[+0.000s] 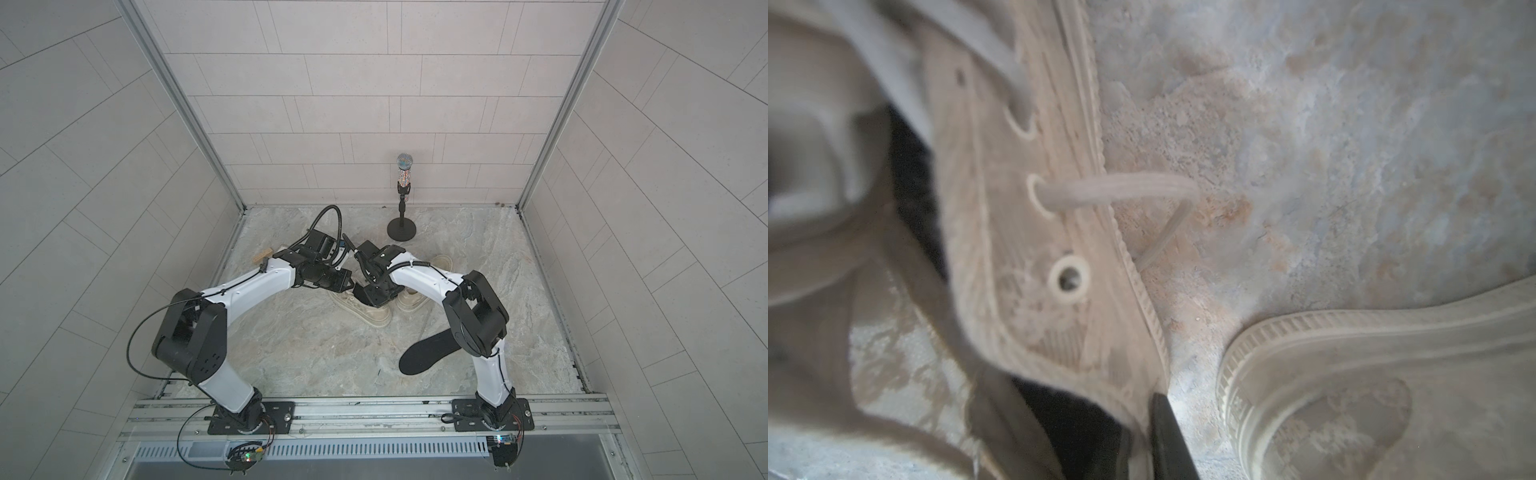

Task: Insert the insole into the shoe

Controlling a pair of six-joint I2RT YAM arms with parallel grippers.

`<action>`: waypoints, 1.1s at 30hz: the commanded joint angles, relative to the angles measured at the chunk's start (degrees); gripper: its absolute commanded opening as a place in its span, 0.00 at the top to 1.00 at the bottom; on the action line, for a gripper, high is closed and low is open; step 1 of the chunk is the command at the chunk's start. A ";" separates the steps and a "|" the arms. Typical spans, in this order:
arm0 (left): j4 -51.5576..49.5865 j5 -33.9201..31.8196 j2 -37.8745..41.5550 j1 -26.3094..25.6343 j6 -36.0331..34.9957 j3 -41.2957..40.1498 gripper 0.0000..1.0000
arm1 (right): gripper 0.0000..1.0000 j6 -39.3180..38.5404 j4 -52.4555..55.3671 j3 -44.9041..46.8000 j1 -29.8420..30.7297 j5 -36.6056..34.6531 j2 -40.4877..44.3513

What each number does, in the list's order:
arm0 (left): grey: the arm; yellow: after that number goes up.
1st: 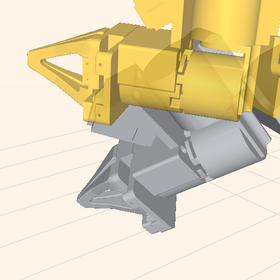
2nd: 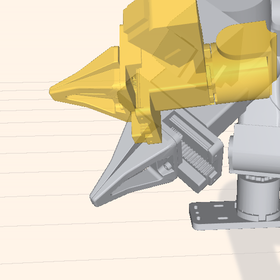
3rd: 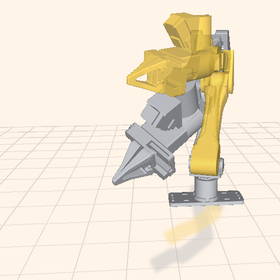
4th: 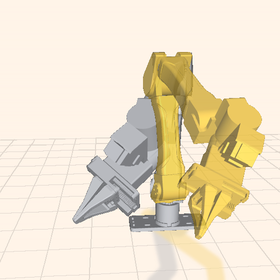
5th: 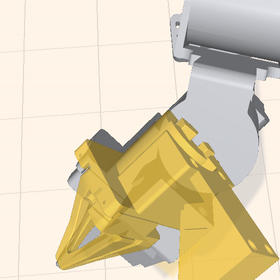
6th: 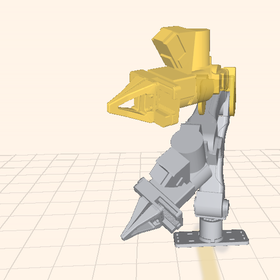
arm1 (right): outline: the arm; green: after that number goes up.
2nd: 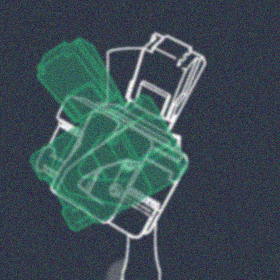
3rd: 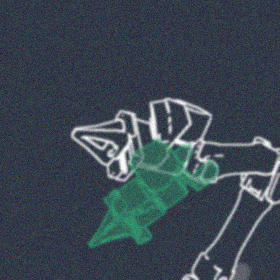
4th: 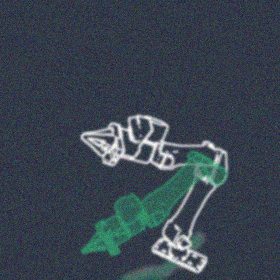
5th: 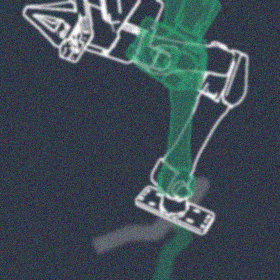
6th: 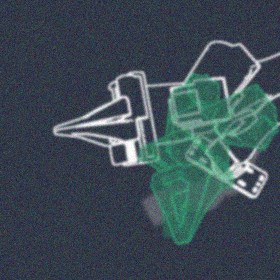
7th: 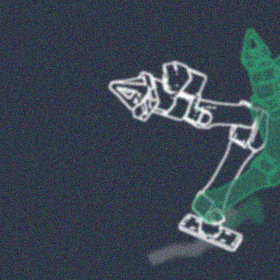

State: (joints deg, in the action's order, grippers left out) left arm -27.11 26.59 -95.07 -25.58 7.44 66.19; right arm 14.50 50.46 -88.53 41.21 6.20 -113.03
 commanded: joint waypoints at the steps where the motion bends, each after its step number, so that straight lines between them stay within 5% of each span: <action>1: 0.83 -1.27 0.83 -0.34 -1.81 1.22 1.00 | 0.96 0.90 2.48 3.75 0.54 -0.50 -6.57; 9: 1.84 -1.28 1.32 -0.61 -1.21 -0.51 1.00 | 0.89 1.15 4.79 -0.11 0.85 -4.60 -2.14; 16: 2.15 -1.45 0.81 -0.61 -1.13 -1.09 1.00 | 0.54 -0.29 0.45 0.39 0.34 -1.93 8.99; 22: 2.50 -0.23 -0.36 -0.61 -0.89 -0.47 1.00 | 0.59 -4.17 -6.06 6.18 3.40 2.22 15.16; 33: 3.77 0.57 0.58 -0.61 0.02 -2.06 1.00 | 0.65 -5.23 -9.45 2.64 4.63 2.73 5.49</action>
State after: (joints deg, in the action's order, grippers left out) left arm -26.00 26.06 -95.18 -25.89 7.86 64.88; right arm 11.42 41.06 -84.75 44.99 8.12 -105.32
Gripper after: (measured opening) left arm 0.054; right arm 0.354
